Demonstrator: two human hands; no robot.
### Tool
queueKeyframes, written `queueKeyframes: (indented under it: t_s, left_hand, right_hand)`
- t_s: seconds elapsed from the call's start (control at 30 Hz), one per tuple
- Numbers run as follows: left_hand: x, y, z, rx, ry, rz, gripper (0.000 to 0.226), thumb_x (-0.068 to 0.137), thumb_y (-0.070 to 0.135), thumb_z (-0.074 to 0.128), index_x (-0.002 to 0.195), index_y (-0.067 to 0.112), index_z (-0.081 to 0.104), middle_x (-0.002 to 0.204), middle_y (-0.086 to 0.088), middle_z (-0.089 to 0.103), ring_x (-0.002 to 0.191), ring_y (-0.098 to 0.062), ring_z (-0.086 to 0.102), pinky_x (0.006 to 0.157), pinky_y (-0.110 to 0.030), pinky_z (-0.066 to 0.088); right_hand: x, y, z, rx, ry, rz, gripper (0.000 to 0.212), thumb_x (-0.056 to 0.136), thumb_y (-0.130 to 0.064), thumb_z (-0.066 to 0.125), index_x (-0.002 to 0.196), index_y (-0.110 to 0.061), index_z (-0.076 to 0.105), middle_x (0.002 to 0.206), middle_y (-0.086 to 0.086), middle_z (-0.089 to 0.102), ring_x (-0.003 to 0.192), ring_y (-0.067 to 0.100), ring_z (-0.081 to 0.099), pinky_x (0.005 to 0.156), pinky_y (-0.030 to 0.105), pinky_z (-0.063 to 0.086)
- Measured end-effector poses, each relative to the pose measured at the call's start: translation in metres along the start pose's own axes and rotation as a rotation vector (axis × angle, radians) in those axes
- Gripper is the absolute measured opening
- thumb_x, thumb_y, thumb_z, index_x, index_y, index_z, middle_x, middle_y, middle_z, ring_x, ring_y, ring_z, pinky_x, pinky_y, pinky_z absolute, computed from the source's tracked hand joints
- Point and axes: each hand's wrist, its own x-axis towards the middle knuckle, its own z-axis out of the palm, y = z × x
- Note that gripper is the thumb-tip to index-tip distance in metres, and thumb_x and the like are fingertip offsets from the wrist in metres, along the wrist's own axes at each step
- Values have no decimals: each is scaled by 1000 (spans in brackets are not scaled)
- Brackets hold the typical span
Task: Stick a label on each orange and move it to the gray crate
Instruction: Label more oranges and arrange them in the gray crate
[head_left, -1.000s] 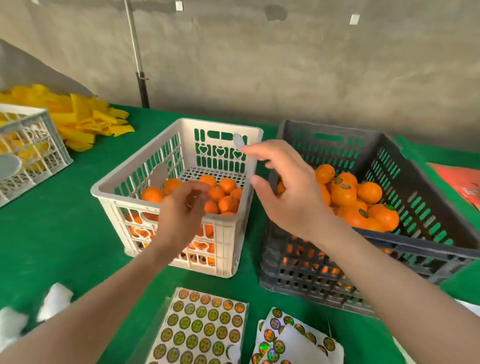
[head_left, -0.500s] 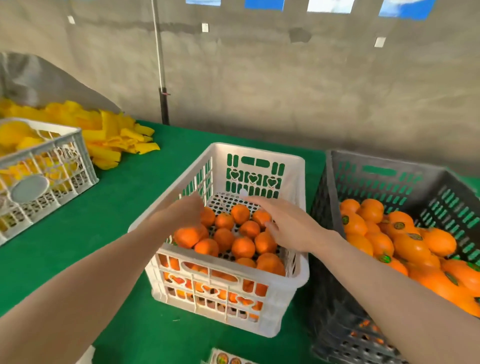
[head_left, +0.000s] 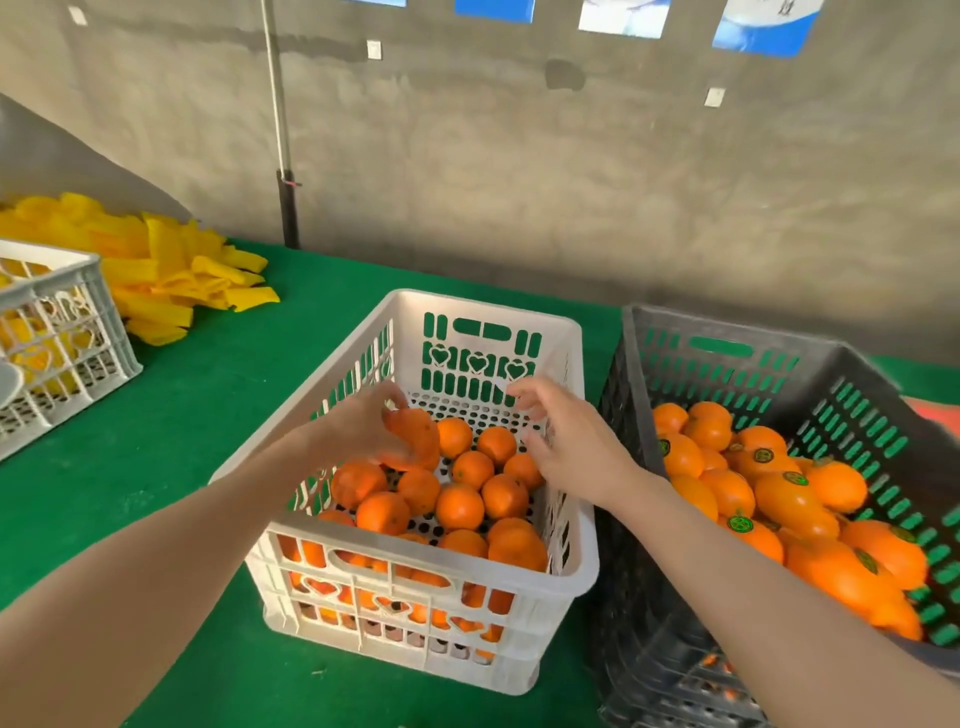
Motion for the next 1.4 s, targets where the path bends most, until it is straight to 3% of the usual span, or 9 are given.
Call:
queueKeyframes:
  t_s: [0.2,0.5,0.63,0.73,0.87,0.97,1.1,1.17,1.4]
  left_hand:
    - [-52,43,10,-760,-101,280,54,67,-9,74,109,21,55,120,-10,62,98,-31,67,72,-34,55]
    - [-93,98,51,-1270,-303,112,64,73,20,66,135,16,49,133,-21,53,110,-41,61,82,-43,57]
    - [-106,115,83,-965,-160,340,70,68,-3,76,129,19,50,131,-18,53,116,-36,57,95,-46,52]
    - [-114,133,109,-571,131,432,75,68,-9,78,116,33,39,126,-5,46,110,-22,56,84,-31,56]
    - [-122,150,113,-823,-279,271,84,67,-1,75,131,37,34,135,-14,45,115,-32,57,87,-38,55]
    - [-124,164,114,-1258,-552,63,71,75,29,72,139,20,41,138,-18,49,121,-37,54,95,-53,48]
    - [-125,168,133,-1413,-334,-120,78,67,40,77,136,20,47,127,-1,56,119,-8,55,99,-30,47]
    - [-129,170,145,-1323,-347,-10,62,71,33,68,131,25,52,132,-7,52,120,-21,54,90,-40,52]
    - [-145,182,160,-1169,-317,88,62,72,30,64,133,23,49,138,-12,48,121,-29,53,86,-43,53]
  right_hand:
    - [-9,-16,-29,640,243,314,8,89,-9,63,84,-15,63,105,2,66,102,18,61,90,35,52]
    - [-65,-55,-59,1089,181,301,11,87,-20,60,97,-15,61,110,3,68,107,19,64,90,42,53]
    - [-85,-65,-67,1079,145,392,66,67,-35,75,124,-37,42,126,1,57,114,21,58,91,44,53]
    - [-96,-63,-69,956,218,397,80,73,-15,80,129,-44,32,125,-3,52,114,19,54,89,39,55]
    - [-114,-53,-80,601,309,142,95,70,-1,79,131,-46,22,126,-10,49,115,2,51,82,16,51]
    - [-130,-47,-93,523,245,51,90,71,-2,79,131,-42,26,130,-14,47,121,1,48,93,22,49]
    - [-148,-45,-113,817,201,100,31,75,-19,73,101,-22,57,123,-4,59,112,8,57,82,22,52]
    - [-155,-45,-116,869,238,185,6,82,-18,66,82,-13,62,119,-2,62,108,12,59,76,18,51]
    - [-173,-38,-124,749,189,229,14,87,-12,64,73,-12,65,119,-6,56,111,6,53,80,18,48]
